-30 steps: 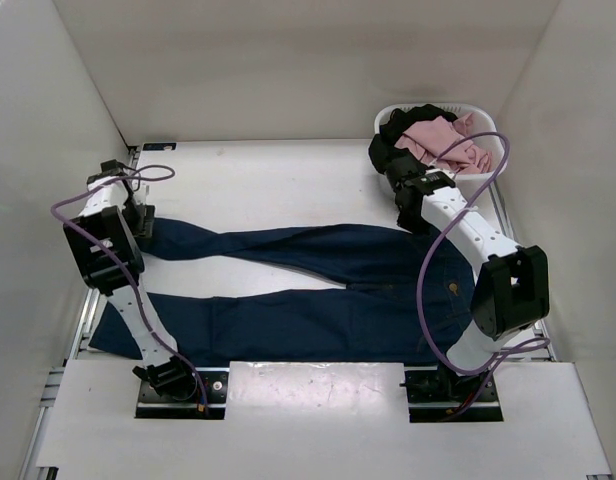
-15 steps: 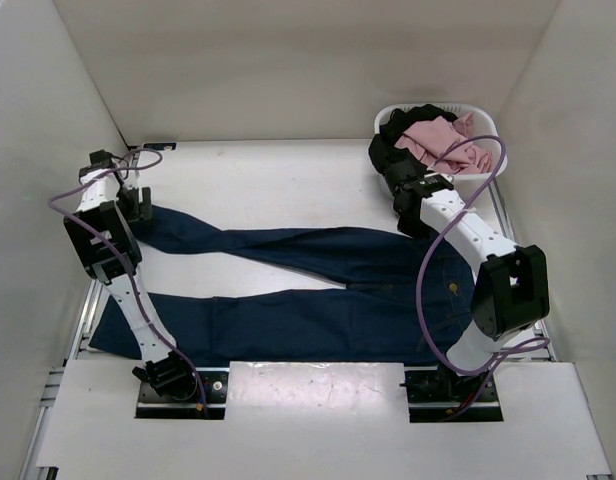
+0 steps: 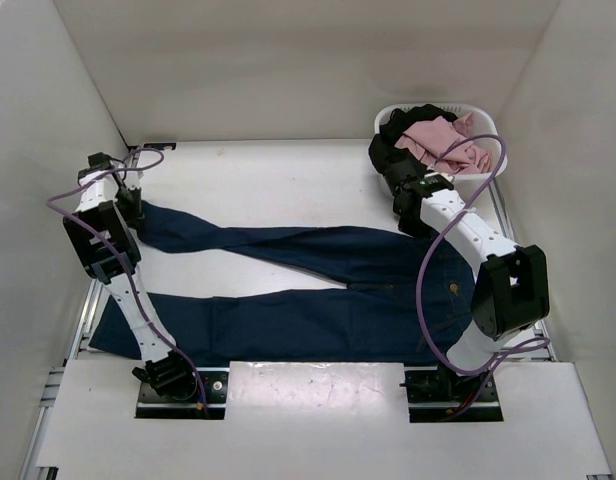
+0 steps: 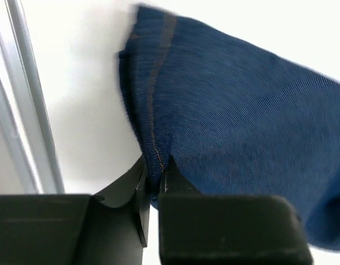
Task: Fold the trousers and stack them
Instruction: Fold the trousers
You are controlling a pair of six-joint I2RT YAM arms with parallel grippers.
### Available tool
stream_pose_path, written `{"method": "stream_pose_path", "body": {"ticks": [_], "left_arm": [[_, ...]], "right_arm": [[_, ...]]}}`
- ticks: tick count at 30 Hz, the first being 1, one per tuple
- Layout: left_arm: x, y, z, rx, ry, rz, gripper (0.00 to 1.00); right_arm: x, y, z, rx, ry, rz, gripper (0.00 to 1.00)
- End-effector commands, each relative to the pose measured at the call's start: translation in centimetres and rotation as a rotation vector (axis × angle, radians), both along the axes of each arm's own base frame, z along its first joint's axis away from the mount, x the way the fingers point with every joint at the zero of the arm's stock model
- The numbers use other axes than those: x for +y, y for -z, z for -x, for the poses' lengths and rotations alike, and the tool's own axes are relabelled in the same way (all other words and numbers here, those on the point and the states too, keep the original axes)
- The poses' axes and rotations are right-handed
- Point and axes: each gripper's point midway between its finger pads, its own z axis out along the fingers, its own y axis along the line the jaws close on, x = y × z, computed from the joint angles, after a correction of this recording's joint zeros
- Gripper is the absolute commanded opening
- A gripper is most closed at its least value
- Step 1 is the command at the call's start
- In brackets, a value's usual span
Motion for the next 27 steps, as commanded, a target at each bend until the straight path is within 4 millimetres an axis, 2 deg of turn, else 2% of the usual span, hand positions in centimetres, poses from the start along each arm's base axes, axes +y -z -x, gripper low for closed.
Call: {"method": "stream_pose_path", "body": {"ticks": [1, 3, 4, 5, 7, 8, 10, 12, 13, 14, 15, 16, 17, 19, 20, 21, 22, 23, 24, 26, 27], "left_arm": [[0.4, -6.8, 2.3, -0.044, 0.079, -0.111, 0.14], [2.0, -10.1, 3.6, -0.052, 0.138, -0.247, 0.14], [3.3, -13.0, 5.3, -0.055, 0.124, -0.347, 0.14], [3.8, -14.4, 6.0, -0.052, 0.138, -0.399, 0.14], [4.6, -16.8, 8.8, 0.01, 0.181, -0.502, 0.14], [4.6, -17.0, 9.7, 0.04, 0.196, -0.517, 0.14], [3.5, -16.2, 11.3, 0.148, 0.26, -0.522, 0.14], [3.0, -13.2, 12.7, 0.256, 0.292, -0.485, 0.14], [2.4, -12.0, 12.8, 0.301, 0.299, -0.487, 0.14], [2.1, -9.4, 13.0, 0.367, 0.317, -0.457, 0.16], [1.9, -8.0, 13.0, 0.392, 0.32, -0.431, 0.19], [1.4, -7.0, 12.3, 0.404, 0.308, -0.418, 0.23], [0.9, -5.7, 10.2, 0.397, 0.317, -0.395, 0.25], [0.1, -5.5, 7.5, 0.352, 0.302, -0.337, 0.27], [-1.7, -4.1, 5.7, 0.322, 0.295, -0.239, 0.34], [-2.0, -7.7, 1.5, 0.172, 0.277, -0.245, 0.41], [-2.3, -9.1, 0.8, 0.131, 0.25, -0.233, 0.51], [-2.7, -9.5, -0.2, 0.09, 0.248, -0.234, 0.54], [-3.4, -11.0, -0.3, 0.053, 0.255, -0.249, 0.55], [-3.3, -12.1, -0.3, 0.001, 0.248, -0.271, 0.67], [-3.7, -12.5, 1.0, 0.002, 0.248, -0.27, 0.74]], "right_arm": [[-1.4, -2.7, -0.3, -0.063, 0.013, 0.046, 0.0], [-1.6, -3.7, -0.1, -0.082, 0.009, 0.05, 0.0], [-1.6, -4.0, -0.1, -0.091, 0.01, 0.047, 0.0], [-1.8, -4.3, 0.2, -0.099, 0.01, 0.043, 0.0], [-2.2, -4.9, 0.6, -0.114, 0.012, 0.041, 0.0], [-2.3, -4.6, 0.8, -0.105, 0.011, 0.045, 0.0], [-2.3, -5.0, 0.7, -0.118, -0.002, 0.045, 0.0], [-2.4, -5.0, 0.7, -0.127, -0.002, 0.041, 0.0], [-2.3, -5.1, 0.5, -0.132, -0.01, 0.042, 0.0], [-2.3, -4.9, 0.5, -0.124, -0.01, 0.046, 0.0], [-2.2, -4.9, 0.3, -0.129, -0.018, 0.047, 0.0], [-2.5, -4.5, 0.2, -0.113, -0.017, 0.057, 0.0], [-2.3, -4.0, -0.1, -0.104, -0.02, 0.051, 0.0], [-2.3, -3.8, -0.8, -0.091, -0.023, 0.05, 0.0], [-2.2, -3.8, -1.0, -0.086, -0.033, 0.056, 0.0], [-2.0, -3.8, -1.1, -0.079, -0.045, 0.051, 0.0], [-2.3, -3.8, -1.6, -0.08, -0.034, 0.051, 0.0], [-2.1, -3.7, -1.5, -0.077, -0.037, 0.043, 0.0], [-2.4, -3.7, -1.6, -0.077, -0.028, 0.043, 0.0], [-2.3, -3.3, -1.3, -0.064, -0.032, 0.037, 0.0], [-2.3, -3.3, -1.3, -0.064, -0.032, 0.037, 0.0]]}}
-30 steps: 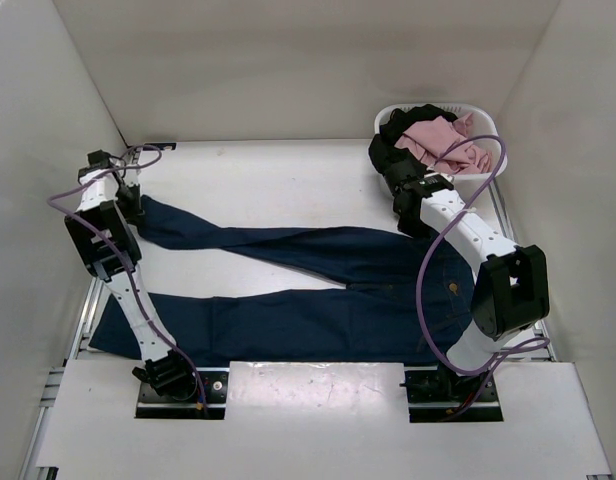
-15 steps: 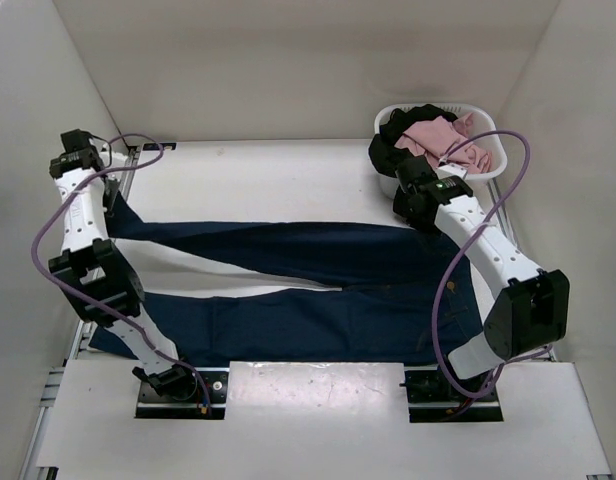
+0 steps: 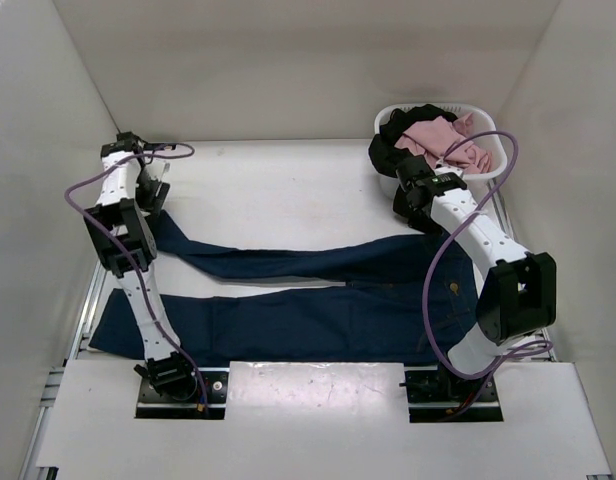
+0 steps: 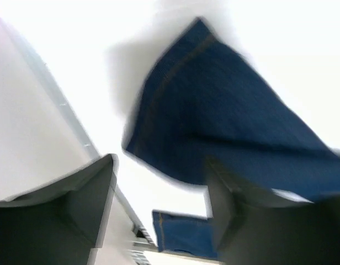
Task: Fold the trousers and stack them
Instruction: Fold the trousers
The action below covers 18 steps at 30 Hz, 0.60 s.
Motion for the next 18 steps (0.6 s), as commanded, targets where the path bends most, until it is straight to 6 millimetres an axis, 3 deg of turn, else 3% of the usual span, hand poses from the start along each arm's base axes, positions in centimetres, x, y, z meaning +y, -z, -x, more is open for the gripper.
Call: {"method": "stream_pose_path", "body": {"ticks": [1, 6, 9, 11, 13, 16, 18], "left_arm": [[-1.5, -9.2, -0.1, -0.25, -0.018, -0.007, 0.82], [1.8, -11.1, 2.7, -0.383, -0.157, 0.018, 0.87], [2.0, -8.2, 4.4, -0.345, -0.216, 0.108, 0.81], [2.1, -4.5, 5.1, -0.274, -0.265, 0.19, 0.76], [1.8, -1.8, 4.9, -0.229, -0.303, 0.251, 0.62], [2.7, -0.8, 3.8, -0.262, -0.326, 0.227, 0.6], [2.8, -0.4, 2.7, -0.296, -0.302, 0.24, 0.68]], "right_arm": [[-0.2, -1.3, -0.8, -0.039, -0.006, 0.0, 0.0], [0.2, -0.7, -0.7, -0.035, -0.005, -0.023, 0.0], [0.4, -0.2, -0.4, -0.019, -0.012, -0.039, 0.0], [0.5, 0.0, -0.4, -0.018, -0.012, -0.039, 0.0], [0.4, 0.0, -0.4, -0.015, -0.02, -0.035, 0.0], [0.0, 0.0, -0.4, -0.002, -0.036, -0.02, 0.0], [-0.4, 0.0, -0.4, 0.003, -0.038, -0.014, 0.0]]}}
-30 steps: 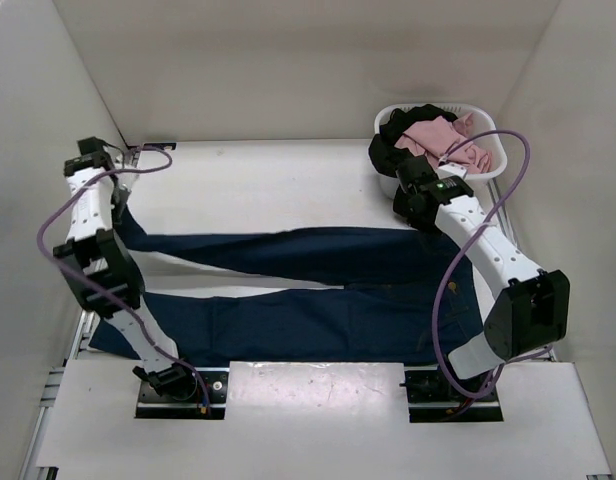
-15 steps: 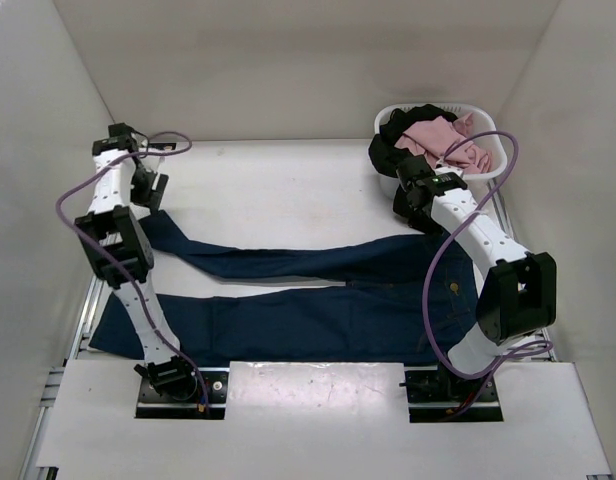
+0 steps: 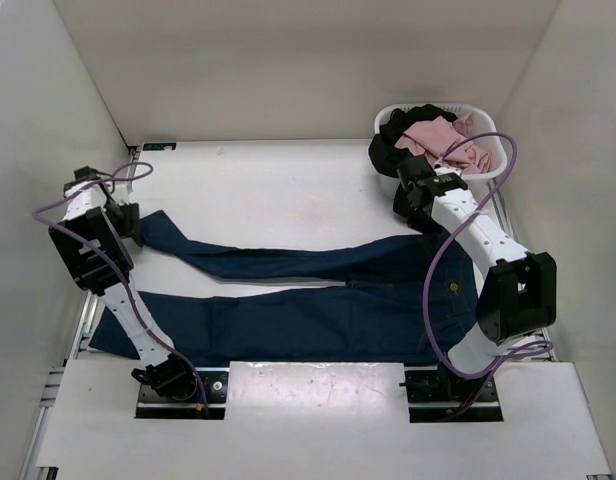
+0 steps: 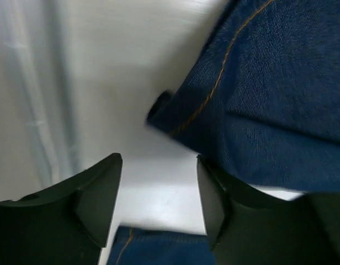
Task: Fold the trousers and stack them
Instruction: Fold the trousers
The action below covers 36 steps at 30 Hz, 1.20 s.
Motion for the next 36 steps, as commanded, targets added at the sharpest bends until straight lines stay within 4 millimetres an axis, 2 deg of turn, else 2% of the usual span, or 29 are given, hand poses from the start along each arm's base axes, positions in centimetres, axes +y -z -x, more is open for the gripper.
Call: {"method": "stream_pose_path", "body": {"ticks": [1, 4, 10, 12, 13, 14, 15, 16, 18, 22, 25, 26, 29, 30, 31, 33, 34, 36], "left_arm": [[-1.0, -2.1, -3.4, -0.154, 0.03, 0.032, 0.71], [-1.0, -1.7, -4.7, -0.172, 0.04, 0.06, 0.76], [-4.4, -0.1, -6.1, -0.206, 0.131, 0.21, 0.79], [-5.1, -0.3, -6.4, -0.227, 0.143, 0.251, 0.8], [-5.3, 0.1, -6.3, -0.222, 0.144, 0.264, 0.77], [-5.2, -0.3, -6.7, -0.232, 0.134, 0.262, 0.74], [-5.0, -0.7, -7.1, -0.245, 0.136, 0.255, 0.62], [-5.2, -0.3, -7.1, -0.239, 0.127, 0.272, 0.57], [-4.9, -1.0, -7.7, -0.26, 0.131, 0.26, 0.51], [-4.5, -1.1, -8.3, -0.262, 0.121, 0.249, 0.17], [-4.7, -0.7, -7.8, -0.243, 0.109, 0.263, 0.14], [-4.2, -0.6, -7.6, -0.24, 0.097, 0.254, 0.14], [-3.1, -2.0, -7.4, -0.255, 0.084, 0.207, 0.14], [-2.1, -2.7, -7.4, -0.265, 0.079, 0.171, 0.14], [-0.9, -4.3, -7.6, -0.281, 0.079, 0.1, 0.14], [-0.2, -6.2, -7.3, -0.285, 0.1, 0.043, 0.14], [0.9, -7.8, -6.7, -0.286, 0.113, -0.013, 0.14], [1.3, -9.7, -4.9, -0.243, 0.134, -0.043, 0.14]], "right_arm": [[-0.6, -0.4, -0.2, -0.006, -0.017, 0.015, 0.0], [-1.0, -0.4, -0.2, -0.003, -0.015, 0.019, 0.0], [-0.9, 0.2, -0.5, 0.006, -0.015, 0.022, 0.0], [-0.8, 0.2, -0.7, 0.006, -0.015, 0.022, 0.0], [-0.8, 0.5, -0.7, 0.015, -0.015, 0.025, 0.0], [-0.7, 0.2, -1.0, 0.005, -0.015, 0.022, 0.0], [-0.7, 0.2, -1.0, 0.004, -0.015, 0.022, 0.0], [-0.7, 0.2, -1.0, 0.004, -0.015, 0.022, 0.0], [-0.7, 0.2, -1.0, 0.004, -0.015, 0.022, 0.0], [-0.7, 0.5, -1.0, 0.013, -0.015, 0.024, 0.0], [-0.6, 0.5, -1.2, 0.013, -0.015, 0.024, 0.0], [-0.6, 0.5, -1.2, 0.013, -0.015, 0.024, 0.0], [-0.9, 0.0, -1.5, 0.005, -0.005, 0.022, 0.0], [-1.0, -0.4, -2.0, -0.005, -0.01, 0.031, 0.0], [-1.4, -1.0, -2.5, -0.023, 0.006, 0.026, 0.0], [-2.3, -2.3, -3.4, -0.038, 0.002, 0.036, 0.0], [-2.0, -4.6, -4.8, -0.104, -0.005, 0.022, 0.0], [-2.5, -6.1, -4.9, -0.103, -0.001, 0.036, 0.0]]}}
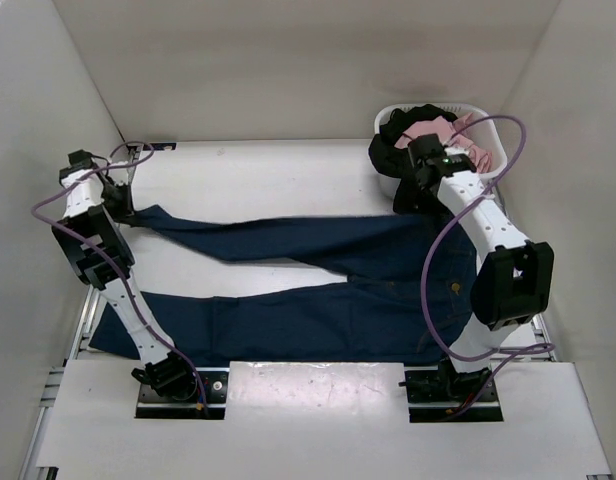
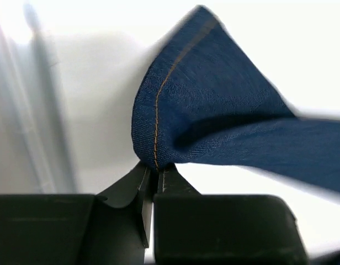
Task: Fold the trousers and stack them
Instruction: Fold the trousers
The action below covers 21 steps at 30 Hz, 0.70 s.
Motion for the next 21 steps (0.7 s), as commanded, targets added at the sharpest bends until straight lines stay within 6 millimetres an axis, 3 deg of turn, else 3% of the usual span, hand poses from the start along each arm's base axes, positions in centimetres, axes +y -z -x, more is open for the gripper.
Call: {"method": "stream_pose_path", "body": {"ticks": [1, 2, 3, 4, 5, 6, 7, 11, 12, 14, 16, 18, 21], "left_arm": [[2.7, -9.4, 2.0, -0.072, 0.066, -0.202, 0.14], [3.4, -10.3, 4.1, -0.038, 0.062, -0.234, 0.14], [3.4, -10.3, 6.2, 0.015, 0.072, -0.238, 0.14], [5.0, -10.4, 8.6, 0.062, 0.068, -0.282, 0.14], [5.0, -10.4, 11.4, 0.1, 0.063, -0.294, 0.14], [5.4, -10.3, 13.5, 0.14, 0.057, -0.302, 0.14], [7.2, -10.2, 16.5, 0.196, 0.037, -0.341, 0.14], [8.0, -9.3, 25.8, 0.361, 0.013, -0.352, 0.14], [7.4, -8.2, 27.7, 0.405, 0.022, -0.322, 0.14], [8.0, -8.1, 31.0, 0.447, 0.016, -0.338, 0.14], [7.0, -6.0, 33.8, 0.519, 0.032, -0.303, 0.14], [6.0, -4.1, 36.7, 0.589, 0.038, -0.278, 0.14], [6.0, -1.8, 38.0, 0.61, 0.028, -0.285, 0.14]], "right_arm": [[-1.2, -5.0, -1.6, -0.095, -0.003, 0.034, 0.0], [-1.0, -5.3, -0.3, -0.077, -0.001, 0.008, 0.0], [-1.3, -5.2, 0.8, -0.063, 0.011, 0.005, 0.0], [-1.2, -4.6, 2.0, -0.05, 0.04, -0.019, 0.0], [-1.3, -5.1, 3.6, -0.074, 0.05, -0.044, 0.0], [-1.8, -2.2, 6.3, 0.007, 0.065, -0.039, 0.0], [-1.8, -2.5, 7.7, -0.042, 0.104, -0.08, 0.0], [-2.4, 0.4, 13.1, -0.031, 0.213, -0.137, 0.0], [-2.5, 0.6, 14.4, -0.013, 0.228, -0.145, 0.0], [-2.7, 0.9, 16.2, -0.026, 0.246, -0.171, 0.0], [-2.7, 1.2, 17.8, -0.031, 0.254, -0.19, 0.0], [-2.4, 3.1, 19.7, 0.017, 0.272, -0.206, 0.0], [-2.2, 5.3, 22.4, 0.077, 0.287, -0.216, 0.0]]}}
